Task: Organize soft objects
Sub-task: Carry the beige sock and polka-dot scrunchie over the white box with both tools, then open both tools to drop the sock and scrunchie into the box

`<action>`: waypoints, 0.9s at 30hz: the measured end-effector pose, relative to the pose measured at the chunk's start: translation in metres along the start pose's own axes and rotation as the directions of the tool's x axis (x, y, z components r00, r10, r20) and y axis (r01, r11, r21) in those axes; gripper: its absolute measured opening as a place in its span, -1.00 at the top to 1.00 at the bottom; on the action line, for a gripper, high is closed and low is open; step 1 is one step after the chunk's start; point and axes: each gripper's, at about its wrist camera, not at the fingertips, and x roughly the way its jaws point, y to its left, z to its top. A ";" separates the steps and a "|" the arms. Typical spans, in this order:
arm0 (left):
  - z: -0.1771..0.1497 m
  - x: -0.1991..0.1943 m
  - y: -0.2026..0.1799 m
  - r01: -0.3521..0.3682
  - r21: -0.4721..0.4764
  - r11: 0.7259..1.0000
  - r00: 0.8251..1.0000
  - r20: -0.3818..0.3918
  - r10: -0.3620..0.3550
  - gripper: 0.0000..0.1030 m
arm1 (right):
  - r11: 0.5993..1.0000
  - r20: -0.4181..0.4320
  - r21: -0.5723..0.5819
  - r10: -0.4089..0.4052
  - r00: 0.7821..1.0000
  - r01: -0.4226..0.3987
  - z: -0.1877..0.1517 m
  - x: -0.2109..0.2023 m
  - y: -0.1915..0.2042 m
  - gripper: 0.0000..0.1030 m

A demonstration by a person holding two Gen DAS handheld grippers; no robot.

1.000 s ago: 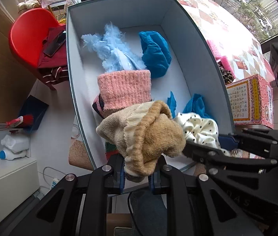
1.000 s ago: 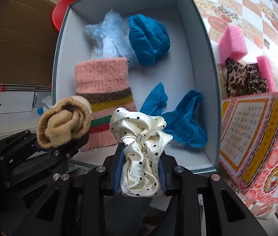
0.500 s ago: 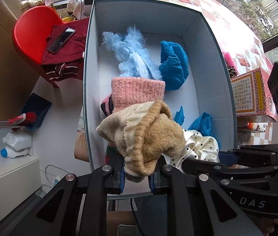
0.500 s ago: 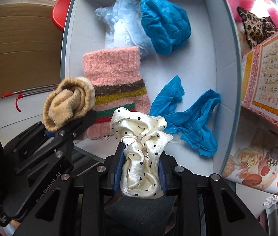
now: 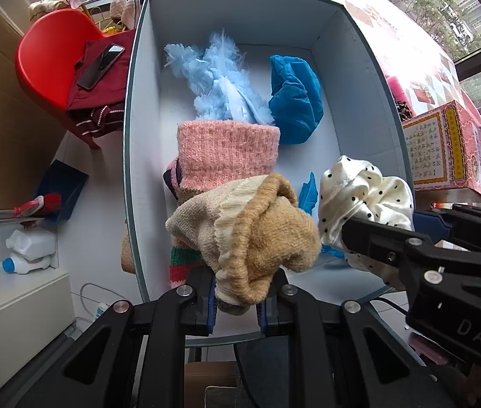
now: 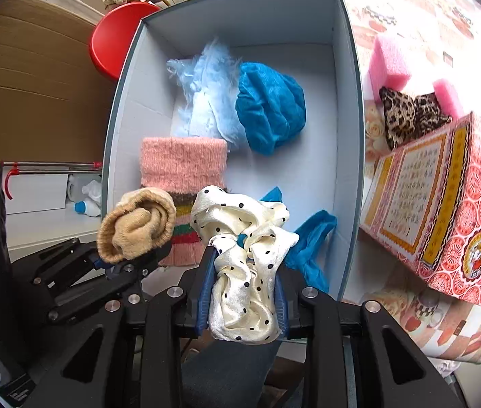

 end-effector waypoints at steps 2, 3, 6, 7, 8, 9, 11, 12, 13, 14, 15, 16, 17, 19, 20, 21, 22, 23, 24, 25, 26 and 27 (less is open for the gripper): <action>0.000 0.000 0.000 -0.001 0.001 1.000 1.000 -0.002 0.001 0.63 | 1.000 -0.003 -0.004 -0.002 1.000 0.002 0.002 0.000 0.000 0.37; 0.000 0.000 0.000 -0.001 0.002 1.000 1.000 -0.002 0.001 0.62 | 1.000 -0.007 -0.004 -0.002 1.000 0.002 0.002 0.000 0.000 0.37; 0.000 0.000 -0.001 0.000 0.000 1.000 1.000 -0.003 0.000 0.62 | 1.000 -0.010 -0.001 -0.005 1.000 0.005 0.001 0.006 0.003 0.37; 0.000 0.000 -0.001 0.000 0.000 1.000 1.000 -0.005 0.000 0.62 | 1.000 -0.010 0.000 -0.006 1.000 0.006 0.002 0.006 0.002 0.37; 0.000 0.000 -0.001 0.000 0.000 1.000 1.000 -0.006 0.000 0.62 | 1.000 -0.010 0.000 -0.007 1.000 0.007 0.002 0.007 0.001 0.37; 0.000 0.001 -0.001 0.001 0.000 1.000 1.000 -0.007 -0.001 0.62 | 1.000 -0.011 0.002 -0.007 1.000 0.007 0.003 0.009 0.003 0.37; 0.000 0.001 -0.001 0.000 0.003 1.000 1.000 -0.008 0.000 0.62 | 1.000 -0.013 0.004 -0.008 1.000 0.008 0.000 0.011 0.007 0.37; 0.000 0.002 -0.001 0.000 0.005 1.000 1.000 -0.009 0.000 0.62 | 1.000 -0.013 0.004 -0.009 1.000 0.009 -0.001 0.014 0.006 0.37; 0.000 0.002 -0.001 -0.001 0.006 1.000 1.000 -0.010 0.001 0.62 | 1.000 -0.012 0.003 -0.009 1.000 0.009 -0.001 0.015 0.006 0.37; 0.000 0.002 -0.001 -0.002 0.007 1.000 1.000 -0.010 0.002 0.62 | 1.000 -0.012 0.003 -0.009 1.000 0.009 -0.001 0.016 0.006 0.37; 0.000 0.002 -0.001 -0.001 0.004 1.000 1.000 -0.009 0.001 0.62 | 1.000 -0.011 0.001 -0.009 1.000 0.009 -0.002 0.017 0.007 0.37; 0.000 0.002 -0.001 -0.002 0.004 1.000 1.000 -0.010 0.002 0.61 | 1.000 -0.011 0.001 -0.009 1.000 0.009 -0.002 0.018 0.007 0.37; 0.000 0.002 -0.001 -0.003 0.004 1.000 1.000 -0.009 0.003 0.61 | 1.000 -0.011 0.000 -0.008 1.000 0.008 -0.002 0.018 0.007 0.37; 0.000 0.002 -0.001 -0.003 0.004 1.000 1.000 -0.009 0.003 0.61 | 1.000 -0.012 0.002 -0.008 1.000 0.008 -0.003 0.017 0.008 0.37; 0.001 0.002 -0.001 -0.003 0.005 1.000 1.000 -0.009 0.003 0.61 | 1.000 -0.012 0.004 -0.008 1.000 0.008 -0.003 0.017 0.008 0.37; 0.001 0.002 -0.001 -0.003 0.005 1.000 1.000 -0.009 0.003 0.61 | 1.000 -0.012 0.005 -0.008 1.000 0.008 -0.004 0.017 0.007 0.37; 0.001 0.002 -0.001 -0.003 0.005 1.000 1.000 -0.009 0.003 0.61 | 1.000 -0.013 0.005 -0.007 1.000 0.007 -0.004 0.017 0.007 0.37; 0.001 0.002 -0.001 -0.003 0.005 1.000 1.000 -0.009 0.003 0.61 | 1.000 -0.013 0.005 -0.007 1.000 0.007 -0.004 0.017 0.007 0.37; 0.001 0.001 -0.001 -0.002 0.005 1.000 1.000 -0.009 0.002 0.61 | 1.000 -0.013 0.005 -0.007 1.000 0.007 -0.004 0.017 0.006 0.37; 0.001 0.001 -0.002 -0.002 0.005 1.000 1.000 -0.008 0.002 0.61 | 1.000 -0.013 0.005 -0.007 1.000 0.007 -0.004 0.017 0.006 0.37; 0.000 0.001 -0.002 -0.004 0.005 1.000 1.000 -0.008 0.004 0.61 | 1.000 -0.013 0.004 -0.007 1.000 0.007 -0.004 0.017 0.006 0.37; 0.001 0.001 -0.002 -0.005 0.005 1.000 1.000 -0.006 0.005 0.61 | 1.000 -0.011 0.004 -0.009 1.000 0.009 -0.004 0.017 0.006 0.37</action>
